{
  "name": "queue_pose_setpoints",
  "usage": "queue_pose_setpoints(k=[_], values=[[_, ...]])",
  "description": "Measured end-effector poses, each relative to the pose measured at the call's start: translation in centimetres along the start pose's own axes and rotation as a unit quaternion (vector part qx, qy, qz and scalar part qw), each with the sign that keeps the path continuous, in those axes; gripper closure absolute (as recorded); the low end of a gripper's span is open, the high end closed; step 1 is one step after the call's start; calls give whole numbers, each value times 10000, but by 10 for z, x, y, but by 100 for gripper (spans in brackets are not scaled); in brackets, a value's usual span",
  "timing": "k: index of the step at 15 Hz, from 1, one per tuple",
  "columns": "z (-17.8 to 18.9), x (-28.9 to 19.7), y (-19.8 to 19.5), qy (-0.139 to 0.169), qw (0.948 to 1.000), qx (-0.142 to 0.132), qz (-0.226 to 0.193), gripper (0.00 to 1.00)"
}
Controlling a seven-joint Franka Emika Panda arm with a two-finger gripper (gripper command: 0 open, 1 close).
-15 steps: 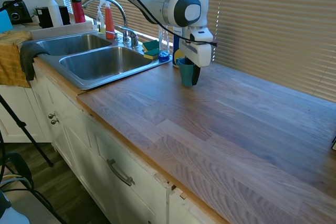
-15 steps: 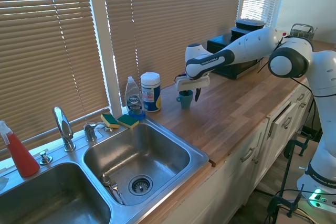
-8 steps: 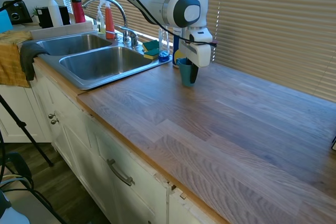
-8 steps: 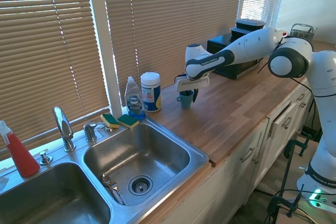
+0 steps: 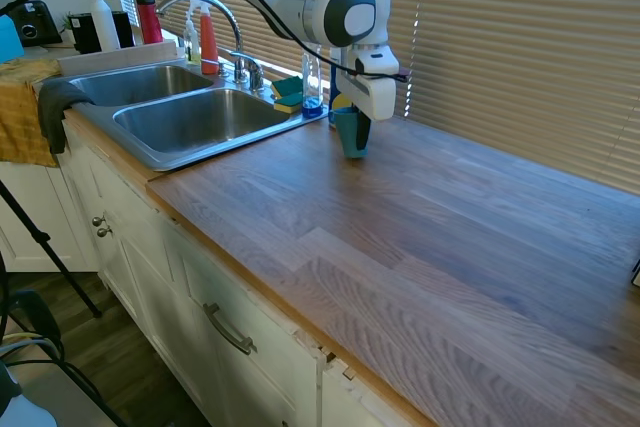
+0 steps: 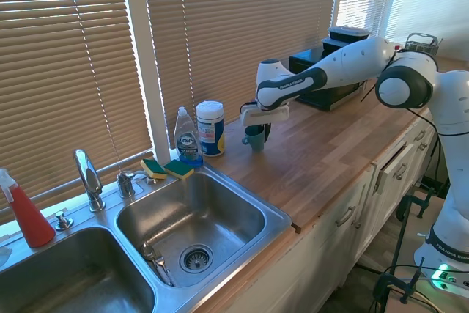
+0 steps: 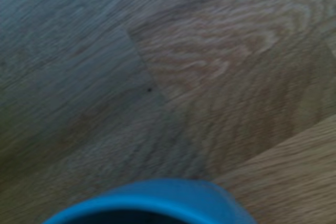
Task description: Put the mug in the sink
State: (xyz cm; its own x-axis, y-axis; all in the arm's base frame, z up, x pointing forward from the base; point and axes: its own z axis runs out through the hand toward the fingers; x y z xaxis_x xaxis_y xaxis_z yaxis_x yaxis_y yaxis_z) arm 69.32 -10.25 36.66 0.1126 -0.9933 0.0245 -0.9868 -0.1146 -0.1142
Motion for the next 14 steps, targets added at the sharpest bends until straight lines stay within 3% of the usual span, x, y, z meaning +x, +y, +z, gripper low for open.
queue_pose_setpoints(k=[4,7,11,14], values=[[-45,-67,-2,-62,9983,337,-472,100],[-61,-147,-7,-127,9933,571,-998,100],[-49,-262,-17,-258,9858,755,-1480,100],[-17,-330,-40,-387,9807,779,-1749,100]])
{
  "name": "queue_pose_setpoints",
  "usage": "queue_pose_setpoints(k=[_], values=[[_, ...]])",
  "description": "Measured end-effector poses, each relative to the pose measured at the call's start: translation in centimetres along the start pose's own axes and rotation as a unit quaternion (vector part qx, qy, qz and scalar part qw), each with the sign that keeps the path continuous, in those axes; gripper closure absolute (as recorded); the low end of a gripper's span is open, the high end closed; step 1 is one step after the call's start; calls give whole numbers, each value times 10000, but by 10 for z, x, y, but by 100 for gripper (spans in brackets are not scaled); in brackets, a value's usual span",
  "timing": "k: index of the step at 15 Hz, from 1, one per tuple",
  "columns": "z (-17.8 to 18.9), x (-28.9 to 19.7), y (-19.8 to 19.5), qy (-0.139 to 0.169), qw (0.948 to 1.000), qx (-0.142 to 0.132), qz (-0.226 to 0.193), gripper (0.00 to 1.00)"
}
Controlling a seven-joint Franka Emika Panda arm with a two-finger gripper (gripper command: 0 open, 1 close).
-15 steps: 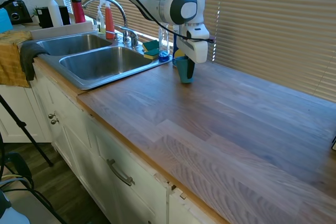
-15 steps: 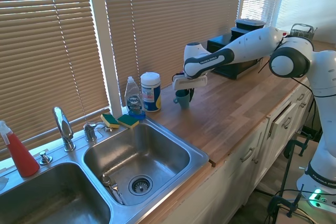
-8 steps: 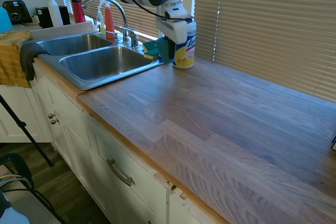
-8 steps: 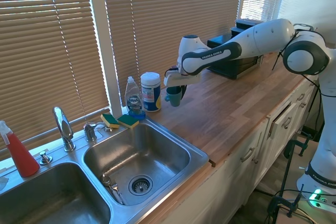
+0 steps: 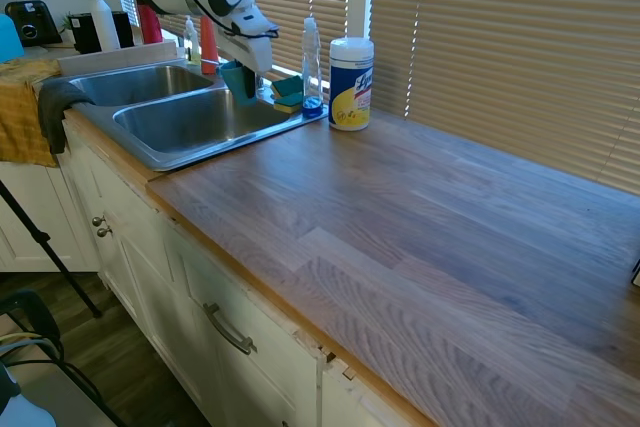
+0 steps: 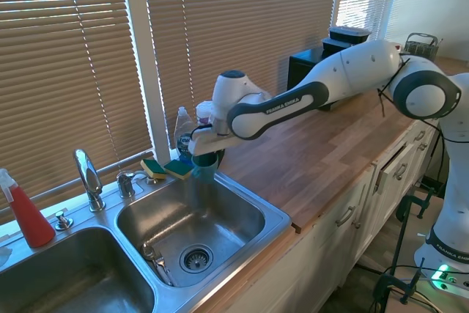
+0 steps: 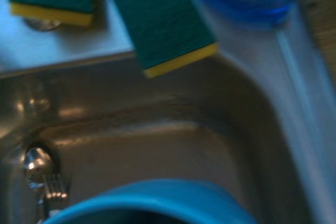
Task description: Put the mug in the sink
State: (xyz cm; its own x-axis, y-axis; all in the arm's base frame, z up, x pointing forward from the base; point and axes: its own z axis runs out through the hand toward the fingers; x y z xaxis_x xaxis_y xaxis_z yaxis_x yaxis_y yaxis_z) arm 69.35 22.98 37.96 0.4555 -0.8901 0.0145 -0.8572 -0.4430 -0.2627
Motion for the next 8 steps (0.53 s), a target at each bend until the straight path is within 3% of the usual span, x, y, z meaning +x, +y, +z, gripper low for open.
queue_pose_setpoints(k=[8], values=[[127,-44,-39,-303,9993,-203,-15,100]])
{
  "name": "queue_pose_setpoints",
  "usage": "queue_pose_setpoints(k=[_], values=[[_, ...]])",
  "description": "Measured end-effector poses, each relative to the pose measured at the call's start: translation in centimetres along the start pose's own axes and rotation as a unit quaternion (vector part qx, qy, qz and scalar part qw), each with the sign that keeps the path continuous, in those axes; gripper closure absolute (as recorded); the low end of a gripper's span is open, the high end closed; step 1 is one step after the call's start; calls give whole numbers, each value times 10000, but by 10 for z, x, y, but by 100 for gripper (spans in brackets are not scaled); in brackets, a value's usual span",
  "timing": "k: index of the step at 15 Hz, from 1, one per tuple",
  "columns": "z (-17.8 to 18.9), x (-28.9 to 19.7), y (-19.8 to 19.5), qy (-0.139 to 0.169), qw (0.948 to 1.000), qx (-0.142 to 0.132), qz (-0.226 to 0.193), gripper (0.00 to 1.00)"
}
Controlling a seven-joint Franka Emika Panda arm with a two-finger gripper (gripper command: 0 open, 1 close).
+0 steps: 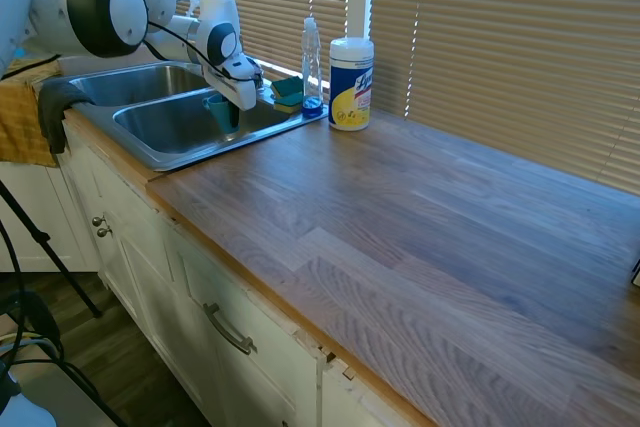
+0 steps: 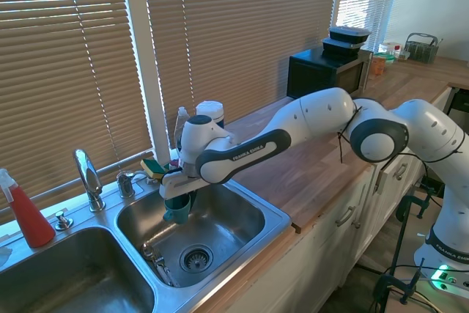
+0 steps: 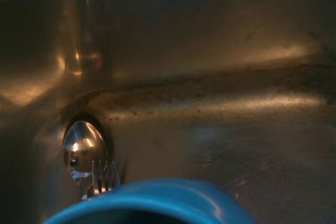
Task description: Put the mug in the sink
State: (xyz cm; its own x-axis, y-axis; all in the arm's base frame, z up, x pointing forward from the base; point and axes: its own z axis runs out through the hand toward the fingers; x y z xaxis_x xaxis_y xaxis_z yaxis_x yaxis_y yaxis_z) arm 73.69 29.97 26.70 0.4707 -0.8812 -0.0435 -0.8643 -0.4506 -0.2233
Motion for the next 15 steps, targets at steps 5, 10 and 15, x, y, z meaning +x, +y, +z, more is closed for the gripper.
queue_pose_setpoints(k=[5,10,15], values=[[45,8,-3,-32,9991,-380,200,100],[73,13,0,-54,9977,-616,263,100],[89,13,5,-70,9968,-743,277,0]])
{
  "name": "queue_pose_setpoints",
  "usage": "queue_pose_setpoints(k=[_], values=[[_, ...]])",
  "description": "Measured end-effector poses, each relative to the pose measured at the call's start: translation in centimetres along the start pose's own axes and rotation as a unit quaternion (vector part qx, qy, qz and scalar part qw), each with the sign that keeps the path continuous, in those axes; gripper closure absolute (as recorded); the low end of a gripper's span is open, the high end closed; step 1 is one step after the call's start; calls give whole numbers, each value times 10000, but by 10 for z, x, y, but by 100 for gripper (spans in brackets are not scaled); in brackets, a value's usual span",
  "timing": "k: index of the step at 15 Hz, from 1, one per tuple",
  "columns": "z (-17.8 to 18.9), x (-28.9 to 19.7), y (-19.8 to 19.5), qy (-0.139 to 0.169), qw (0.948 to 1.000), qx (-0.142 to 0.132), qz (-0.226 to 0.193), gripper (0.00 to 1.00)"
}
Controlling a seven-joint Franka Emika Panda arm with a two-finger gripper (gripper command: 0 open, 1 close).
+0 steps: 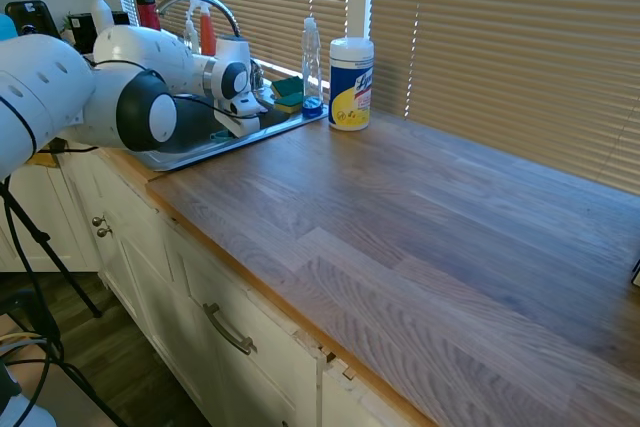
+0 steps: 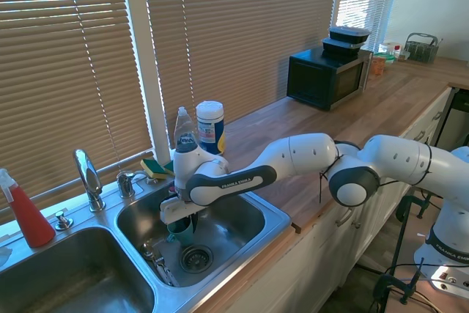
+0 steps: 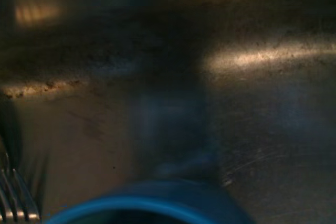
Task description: Put the mug in the sink
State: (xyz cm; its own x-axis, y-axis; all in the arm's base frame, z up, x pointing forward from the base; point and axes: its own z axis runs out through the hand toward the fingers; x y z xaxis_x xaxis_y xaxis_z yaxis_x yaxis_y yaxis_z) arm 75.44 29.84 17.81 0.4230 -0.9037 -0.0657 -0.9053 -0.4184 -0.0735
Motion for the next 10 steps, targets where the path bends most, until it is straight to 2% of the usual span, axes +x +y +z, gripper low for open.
queue_pose_setpoints(k=[6,10], values=[[-6,-1,-3,-1,10000,59,7,0],[-27,-2,-8,7,9999,168,41,0]])
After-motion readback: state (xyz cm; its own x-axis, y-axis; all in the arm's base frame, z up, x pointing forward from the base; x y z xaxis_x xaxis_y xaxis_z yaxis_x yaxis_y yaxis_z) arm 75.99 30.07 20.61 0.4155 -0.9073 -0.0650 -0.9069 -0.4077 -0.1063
